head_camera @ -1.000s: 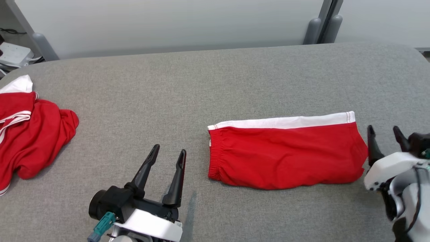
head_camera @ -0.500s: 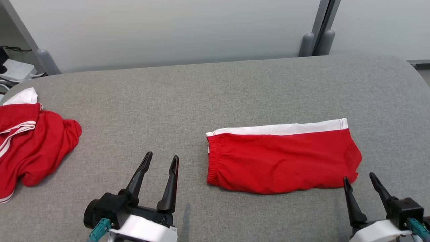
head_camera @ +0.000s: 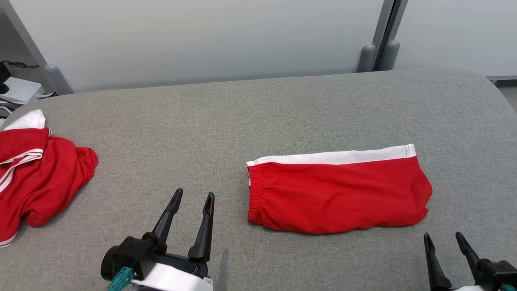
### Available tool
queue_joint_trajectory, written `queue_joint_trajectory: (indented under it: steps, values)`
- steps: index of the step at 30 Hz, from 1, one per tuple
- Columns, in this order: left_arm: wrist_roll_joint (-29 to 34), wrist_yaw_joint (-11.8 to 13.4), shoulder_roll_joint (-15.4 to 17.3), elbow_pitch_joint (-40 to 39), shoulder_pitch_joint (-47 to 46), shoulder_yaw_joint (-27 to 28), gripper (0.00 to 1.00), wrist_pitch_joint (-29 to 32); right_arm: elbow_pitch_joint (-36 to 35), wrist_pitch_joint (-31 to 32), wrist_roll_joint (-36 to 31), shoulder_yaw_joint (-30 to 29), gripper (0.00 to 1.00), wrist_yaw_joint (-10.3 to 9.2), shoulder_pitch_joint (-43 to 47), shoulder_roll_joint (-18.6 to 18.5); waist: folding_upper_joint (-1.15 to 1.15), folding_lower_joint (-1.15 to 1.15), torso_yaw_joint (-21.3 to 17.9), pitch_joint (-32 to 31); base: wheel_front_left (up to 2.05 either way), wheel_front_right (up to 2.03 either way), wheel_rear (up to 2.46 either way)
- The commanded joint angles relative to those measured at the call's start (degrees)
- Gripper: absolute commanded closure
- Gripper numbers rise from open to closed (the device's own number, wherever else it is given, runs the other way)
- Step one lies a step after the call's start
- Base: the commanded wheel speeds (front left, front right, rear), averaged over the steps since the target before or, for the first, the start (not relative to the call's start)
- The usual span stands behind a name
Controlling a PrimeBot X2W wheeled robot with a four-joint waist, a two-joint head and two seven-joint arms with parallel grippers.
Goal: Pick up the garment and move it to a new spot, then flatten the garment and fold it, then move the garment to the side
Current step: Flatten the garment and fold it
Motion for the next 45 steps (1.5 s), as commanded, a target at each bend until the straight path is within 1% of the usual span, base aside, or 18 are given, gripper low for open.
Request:
queue_joint_trajectory:
  steps: [1, 5, 9, 12, 14, 17, 22, 28, 31, 32, 33, 34, 35, 36, 41, 45]
  values:
    - [-0.06, 0.55, 0.16, -1.34, -1.35, 1.74, 0.0, -0.34, -0.08, -0.76, 1.12, 0.59, 0.0, -0.01, -2.19, -0.44, 0.0, 0.0, -0.09, 0.26, 0.0, 0.0, 0.0]
    - [-0.11, 0.56, 0.16, -1.24, -1.67, 1.31, 0.0, -0.34, 5.02, -0.76, 5.03, -1.42, 0.0, -0.01, -6.35, 0.62, 0.0, 0.0, -0.01, 0.89, 0.0, 0.0, 0.0]
    - [-0.13, 0.55, 0.16, -1.26, -2.24, 0.81, 0.0, -0.34, 11.53, -0.76, 12.23, -2.42, 0.0, -0.01, -12.27, 1.24, 0.0, 0.0, 0.45, 1.9, 0.0, 0.0, 0.0]
    - [-0.18, 0.41, 0.16, -1.13, -2.68, 0.47, 0.0, -0.34, 17.42, -0.3, 15.14, -2.29, 0.0, -0.01, -16.78, -0.01, 0.0, 0.0, 1.0, 2.58, 0.0, 0.0, 0.0]
    - [-0.32, 0.35, 0.16, -1.05, -2.97, 0.35, 0.0, -0.34, 21.27, -0.16, 16.24, -2.25, 0.0, -0.01, -19.62, -1.3, 0.0, 0.0, 1.44, 3.0, 0.0, 0.0, 0.0]
    - [-0.46, 0.33, 0.16, -1.01, -3.33, 0.26, 0.0, -0.34, 27.33, 1.6, 17.92, -1.5, 0.0, -0.01, -23.14, -2.16, 0.0, 0.0, 1.96, 3.37, 0.0, 0.0, 0.0]
    - [-0.37, 0.27, 0.16, -0.9, -3.92, -0.26, 0.0, -0.34, 35.02, 2.82, 20.06, 0.64, 0.0, -0.01, -27.55, -2.52, 0.0, 0.0, 2.79, 3.94, 0.0, 0.0, 0.0]
    - [-0.42, 0.22, 0.16, -0.69, -4.51, -0.76, 0.0, -0.34, 41.27, 2.36, 21.83, 2.94, 0.0, -0.01, -30.7, -2.32, 0.0, 0.0, 3.64, 4.33, 0.0, 0.0, 0.0]
    - [-0.36, 0.21, 0.16, -0.64, -4.66, -0.75, 0.0, -0.34, 42.81, 2.21, 22.62, 3.56, 0.0, -0.01, -31.46, -2.32, 0.0, 0.0, 3.79, 4.43, 0.0, 0.0, 0.0]
    - [-0.31, 0.2, 0.16, -0.62, -4.72, -0.72, 0.0, -0.34, 43.43, 2.09, 23.04, 3.85, 0.12, -0.01, -31.8, -2.32, 0.0, 0.0, 3.82, 4.46, 0.0, 0.0, 0.0]
    - [-0.27, 0.18, 0.16, -0.6, -4.76, -0.67, 0.0, -0.34, 44.05, 2.02, 23.44, 4.16, 0.33, -0.01, -32.12, -2.36, 0.0, 0.0, 3.83, 4.52, 0.0, 0.0, 0.0]
    - [-0.19, 0.16, 0.16, -0.58, -4.81, -0.62, 0.0, -0.34, 44.58, 1.93, 23.78, 4.54, 0.6, -0.01, -32.45, -2.43, 0.0, 0.0, 3.83, 4.57, 0.0, 0.0, 0.0]
    - [-0.1, 0.12, 0.16, -0.54, -4.86, -0.57, 0.0, -0.34, 45.08, 1.86, 24.15, 4.9, 0.85, -0.01, -32.81, -2.48, 0.0, 0.0, 3.81, 4.62, 0.0, 0.0, 0.0]
    - [0.01, 0.06, 0.16, -0.49, -4.91, -0.53, 0.0, -0.34, 45.53, 1.81, 24.55, 5.28, 1.0, -0.01, -33.17, -2.49, 0.0, 0.0, 3.77, 4.63, 0.0, 0.0, 0.0]
    - [0.65, -0.32, 0.16, -0.26, -4.95, -0.36, 0.0, -0.34, 46.81, 1.12, 26.25, 7.14, 1.0, -0.01, -34.48, -2.84, 0.0, 0.0, 3.76, 4.25, 0.0, 0.0, 0.0]
    - [0.7, -0.49, 0.16, 0.03, -4.68, -0.26, 0.0, -0.34, 45.67, -0.09, 26.89, 8.4, 1.0, -0.01, -34.28, -3.87, 0.0, 0.0, 3.86, 3.54, 0.0, 0.0, 0.0]
